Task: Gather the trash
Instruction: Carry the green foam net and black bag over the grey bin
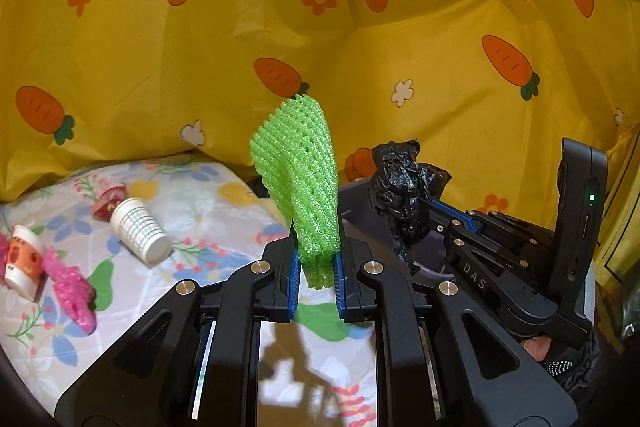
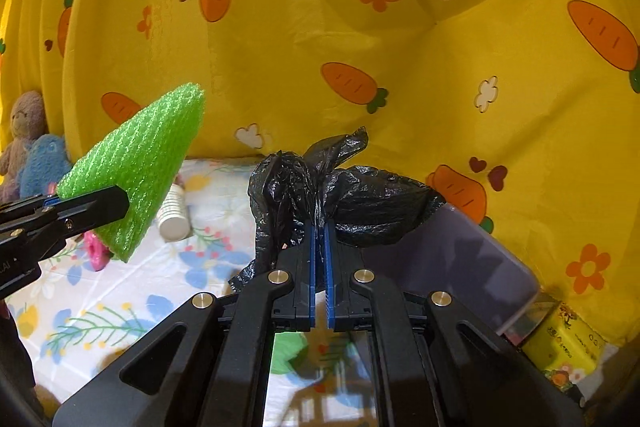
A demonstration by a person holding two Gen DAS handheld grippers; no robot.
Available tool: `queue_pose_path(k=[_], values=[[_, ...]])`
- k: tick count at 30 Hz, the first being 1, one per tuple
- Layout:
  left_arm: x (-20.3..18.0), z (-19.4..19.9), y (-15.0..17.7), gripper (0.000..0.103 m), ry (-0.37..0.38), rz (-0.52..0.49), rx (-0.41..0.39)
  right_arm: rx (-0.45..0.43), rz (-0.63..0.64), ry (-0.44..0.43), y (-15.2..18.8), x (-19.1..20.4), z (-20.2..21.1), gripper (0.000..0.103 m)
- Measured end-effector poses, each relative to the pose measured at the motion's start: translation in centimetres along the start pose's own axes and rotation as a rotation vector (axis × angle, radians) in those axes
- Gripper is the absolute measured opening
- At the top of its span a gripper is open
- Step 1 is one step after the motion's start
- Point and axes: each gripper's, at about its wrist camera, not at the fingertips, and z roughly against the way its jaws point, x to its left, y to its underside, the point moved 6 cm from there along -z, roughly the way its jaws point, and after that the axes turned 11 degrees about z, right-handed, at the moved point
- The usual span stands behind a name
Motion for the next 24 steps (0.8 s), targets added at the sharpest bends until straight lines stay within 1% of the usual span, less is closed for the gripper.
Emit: queue_pose_path(k=[5,10,18,24], values=[[-3.4,-3.6,0.0,0.013,0.066,-0.038,0.042,0.015,-0.074,0.086,0.6,-4.8,-0.2,0.005],[-5.8,-6.7,0.1,0.013,0.123,-0.039,0.087,0.04,-0.123,0.136,1.5,-7.8,-0.7,0.005],[-8.1,-10.7,1.0,0.013,0.163,-0.036,0.153,0.085,-0.163,0.161,2.9,-10.1,-1.9,0.005],[-8.8,-12.3,1.9,0.013,0.162,-0.043,0.187,0.099,-0.181,0.167,3.4,-10.9,-2.4,0.005]])
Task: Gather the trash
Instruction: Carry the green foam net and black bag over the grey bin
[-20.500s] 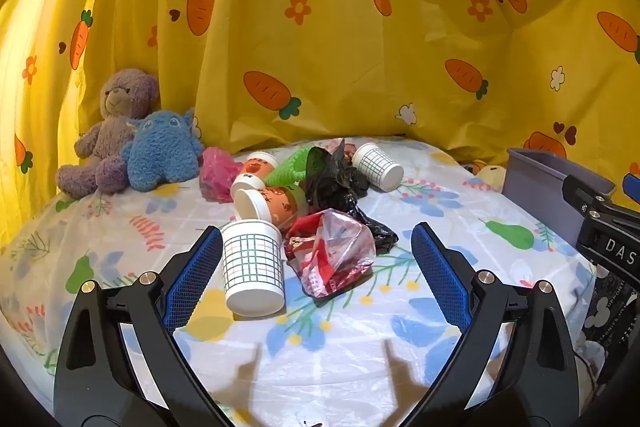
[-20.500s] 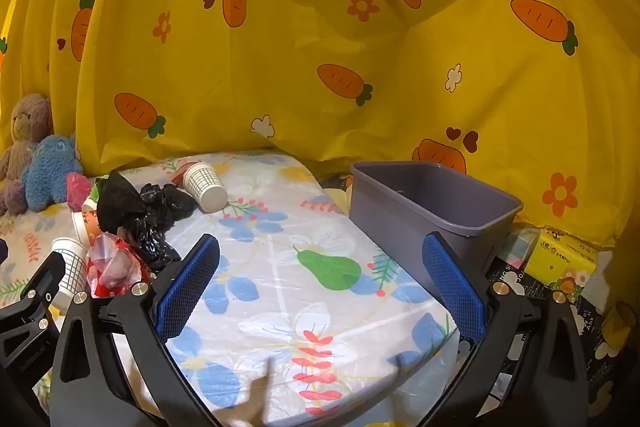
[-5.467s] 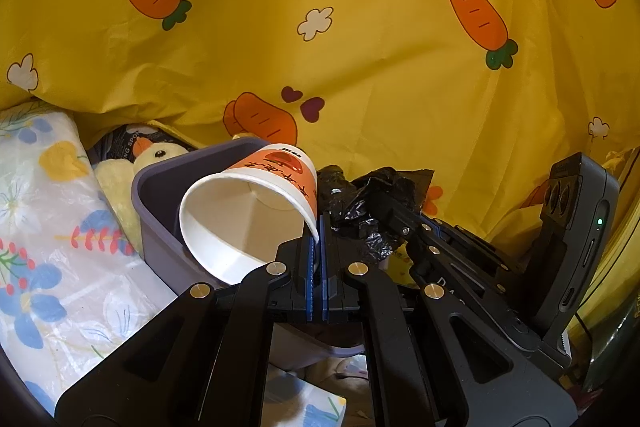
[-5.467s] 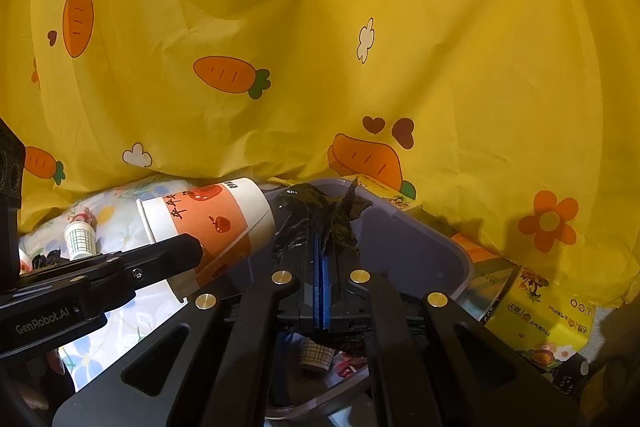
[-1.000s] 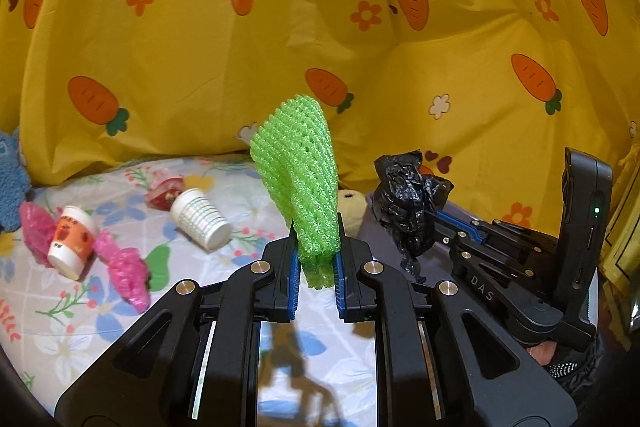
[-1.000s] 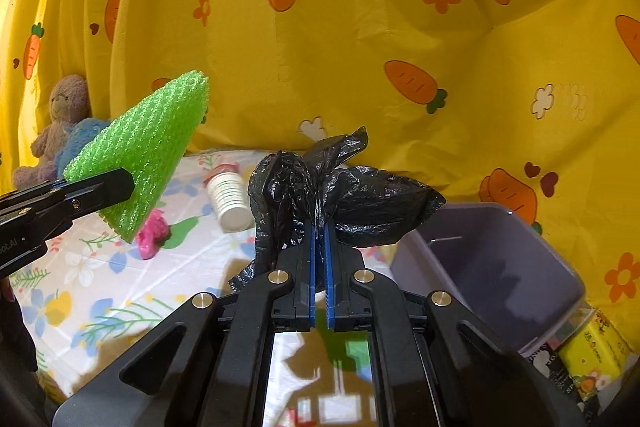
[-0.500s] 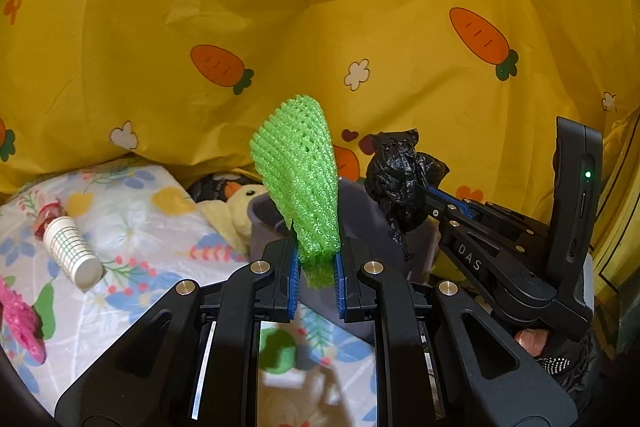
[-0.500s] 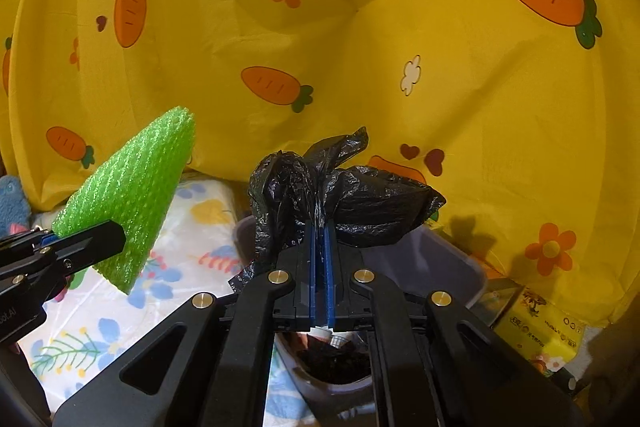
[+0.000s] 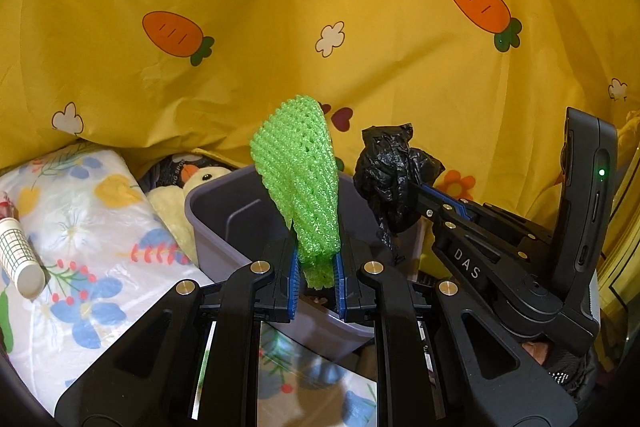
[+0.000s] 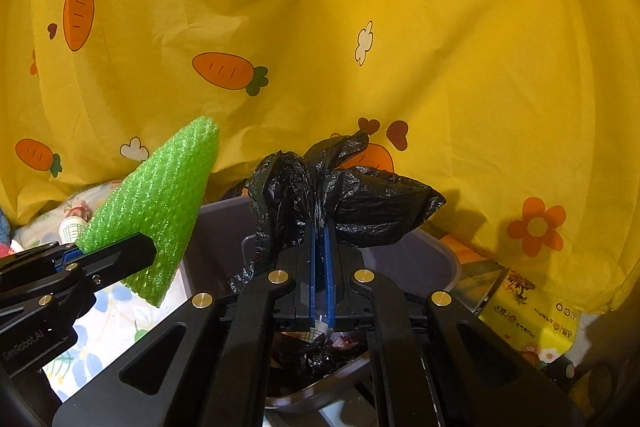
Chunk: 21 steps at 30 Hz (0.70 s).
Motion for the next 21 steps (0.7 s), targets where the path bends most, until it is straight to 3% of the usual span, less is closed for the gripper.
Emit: queue_pose_path(k=[21], values=[[0.0,-1.9,0.3,0.013,0.017,0.014,0.039,0.016,-0.004,0.004,0.5,-0.4,-0.7,0.005]])
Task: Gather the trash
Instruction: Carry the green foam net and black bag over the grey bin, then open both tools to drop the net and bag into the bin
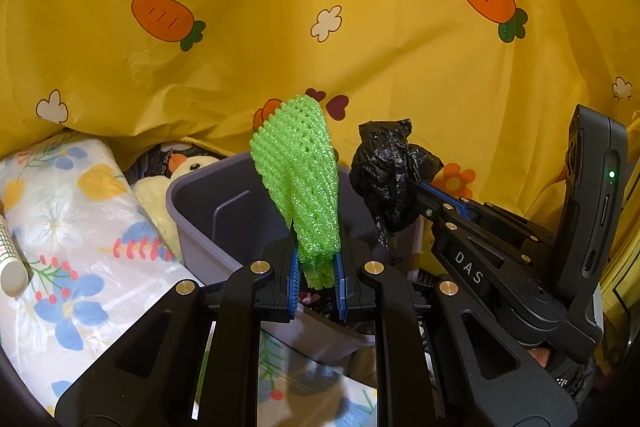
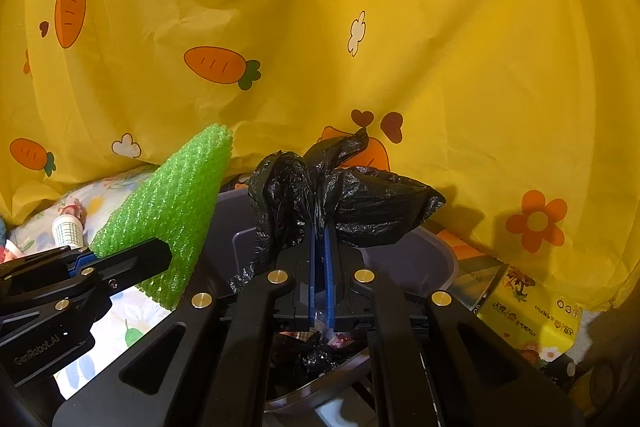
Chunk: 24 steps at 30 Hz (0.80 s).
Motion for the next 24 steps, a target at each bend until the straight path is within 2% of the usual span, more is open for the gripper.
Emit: queue_pose_path(k=[21,23,24], values=[[0.54,-0.94,-0.01,0.014,0.027,0.046,0.009,-0.001,-0.008,-0.013,0.11,-0.01,-0.45,0.005],[0.72,-0.8,-0.16,0.024,0.038,0.057,-0.006,-0.005,-0.009,-0.015,0.17,-0.02,-0.54,0.009],[1.0,-0.62,-0.29,0.042,0.027,0.063,-0.022,-0.006,-0.011,-0.014,0.23,-0.08,-0.61,0.02]])
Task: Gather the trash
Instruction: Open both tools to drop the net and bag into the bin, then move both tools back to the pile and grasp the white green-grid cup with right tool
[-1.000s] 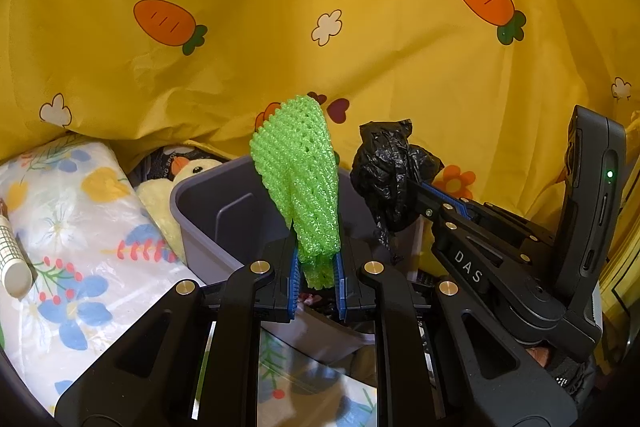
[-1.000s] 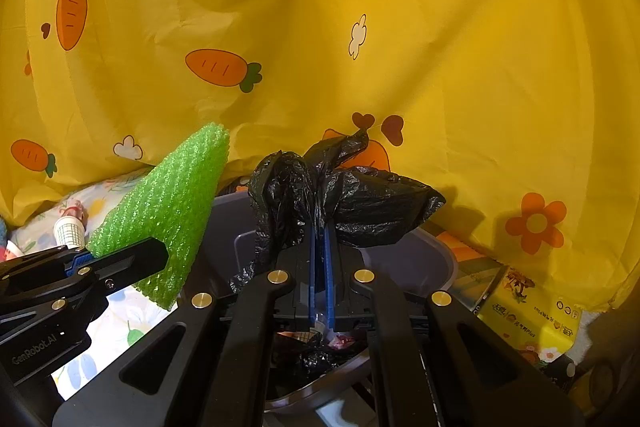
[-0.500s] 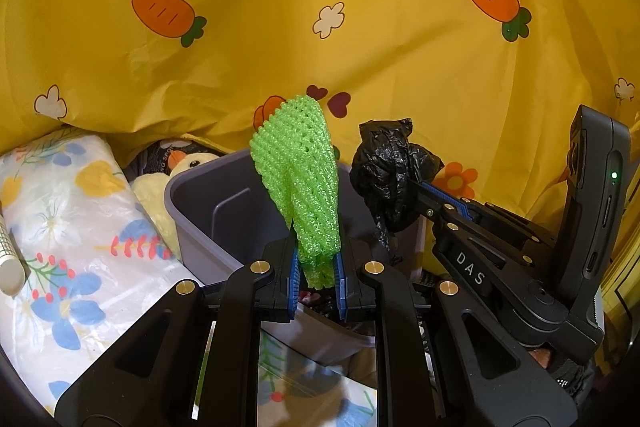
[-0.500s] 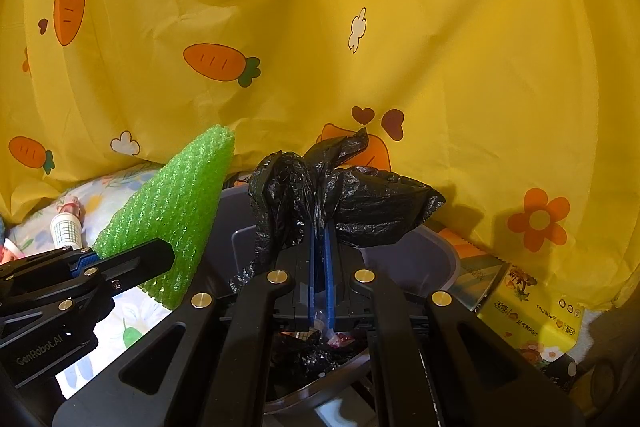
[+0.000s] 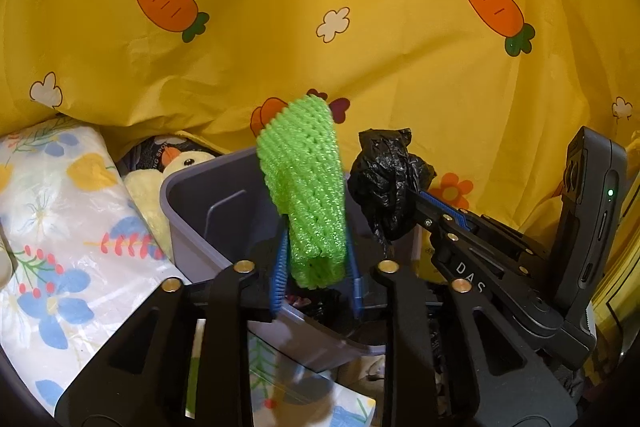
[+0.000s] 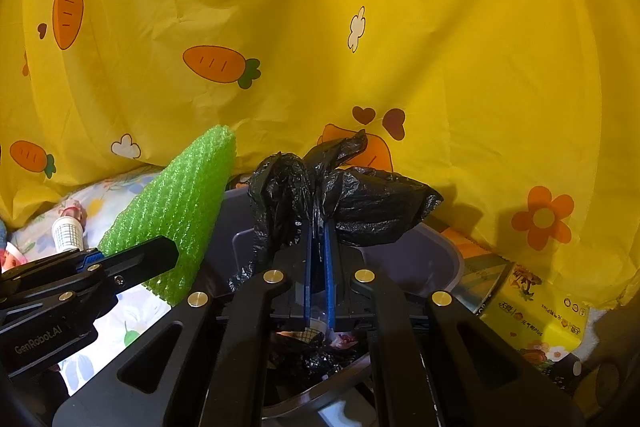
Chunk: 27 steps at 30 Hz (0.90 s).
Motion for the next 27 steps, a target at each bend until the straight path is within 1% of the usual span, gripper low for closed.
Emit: queue_pose_path(k=[1,3,4,6,9,14,20,23,25,27], values=[[0.3,0.2,-0.2,0.066,-0.02,0.007,-0.02,-0.004,-0.004,-0.001,0.1,-0.1,0.0,0.037],[1.1,1.1,-0.7,0.083,-0.048,0.029,-0.07,-0.023,-0.015,0.002,0.1,-0.2,0.1,0.052],[1.4,1.4,-0.8,0.086,-0.055,0.036,-0.087,-0.029,-0.015,0.012,0.1,-0.3,0.2,0.052],[2.1,2.0,-1.0,0.09,-0.082,0.047,-0.099,-0.03,-0.02,0.023,0.1,-0.4,0.2,0.052],[3.1,2.9,-0.8,0.092,-0.112,0.057,-0.113,-0.032,-0.032,0.028,0.3,-0.4,0.4,0.052],[5.2,4.8,-0.1,0.093,-0.172,0.073,-0.133,-0.052,-0.027,0.067,0.4,-0.1,1.1,0.059],[7.9,7.9,0.3,0.093,-0.261,0.099,-0.165,-0.076,-0.024,0.079,0.3,0.7,2.1,0.065],[9.4,9.7,0.7,0.093,-0.329,0.094,-0.182,-0.095,-0.019,0.075,0.1,1.6,2.8,0.069],[11.0,11.2,1.0,0.093,-0.398,0.092,-0.194,-0.109,-0.014,0.062,0.1,2.4,3.2,0.073],[12.8,12.8,1.2,0.093,-0.454,0.101,-0.205,-0.113,-0.002,0.037,-0.1,3.7,3.4,0.074]])
